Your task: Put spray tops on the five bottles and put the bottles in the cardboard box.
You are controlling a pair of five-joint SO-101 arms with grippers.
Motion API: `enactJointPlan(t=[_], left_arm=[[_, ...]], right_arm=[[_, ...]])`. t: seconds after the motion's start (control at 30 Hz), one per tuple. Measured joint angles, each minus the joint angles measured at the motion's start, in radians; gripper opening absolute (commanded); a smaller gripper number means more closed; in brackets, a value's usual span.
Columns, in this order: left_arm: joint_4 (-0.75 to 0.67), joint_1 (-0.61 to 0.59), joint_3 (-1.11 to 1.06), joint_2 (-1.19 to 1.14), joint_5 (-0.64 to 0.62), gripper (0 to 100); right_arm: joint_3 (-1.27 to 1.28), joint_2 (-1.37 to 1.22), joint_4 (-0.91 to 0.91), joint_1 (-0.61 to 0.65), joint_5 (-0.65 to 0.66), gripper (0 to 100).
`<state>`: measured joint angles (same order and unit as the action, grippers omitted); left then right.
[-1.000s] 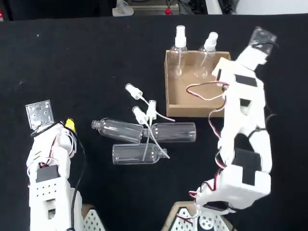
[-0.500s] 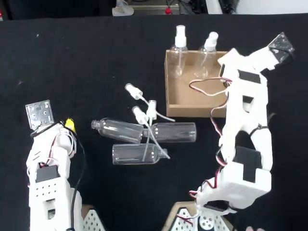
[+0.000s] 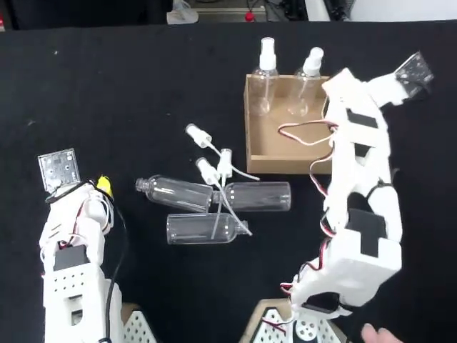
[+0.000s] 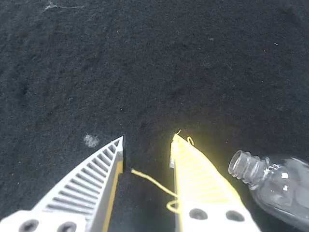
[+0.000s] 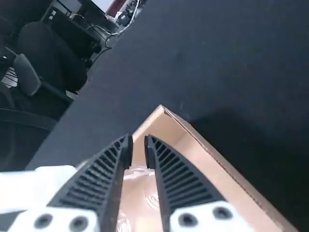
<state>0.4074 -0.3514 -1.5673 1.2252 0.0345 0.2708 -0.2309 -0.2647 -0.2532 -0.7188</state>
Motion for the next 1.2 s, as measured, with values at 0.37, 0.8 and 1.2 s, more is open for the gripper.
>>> enactJointPlan(t=[0.37,0.8,1.2], left_arm=[[0.0,0.0,0.0,0.0,0.0,16],[0.0,0.0,0.0,0.0,0.0,16],[0.0,0.0,0.0,0.0,0.0,16]], right_arm=[[0.003,-0.012,0.014,0.023,-0.293,1.1],[0.014,-0.014,-0.055,0.049,-0.305,1.1],[0.028,-0.014,-0.055,0.051,-0.433,1.1]])
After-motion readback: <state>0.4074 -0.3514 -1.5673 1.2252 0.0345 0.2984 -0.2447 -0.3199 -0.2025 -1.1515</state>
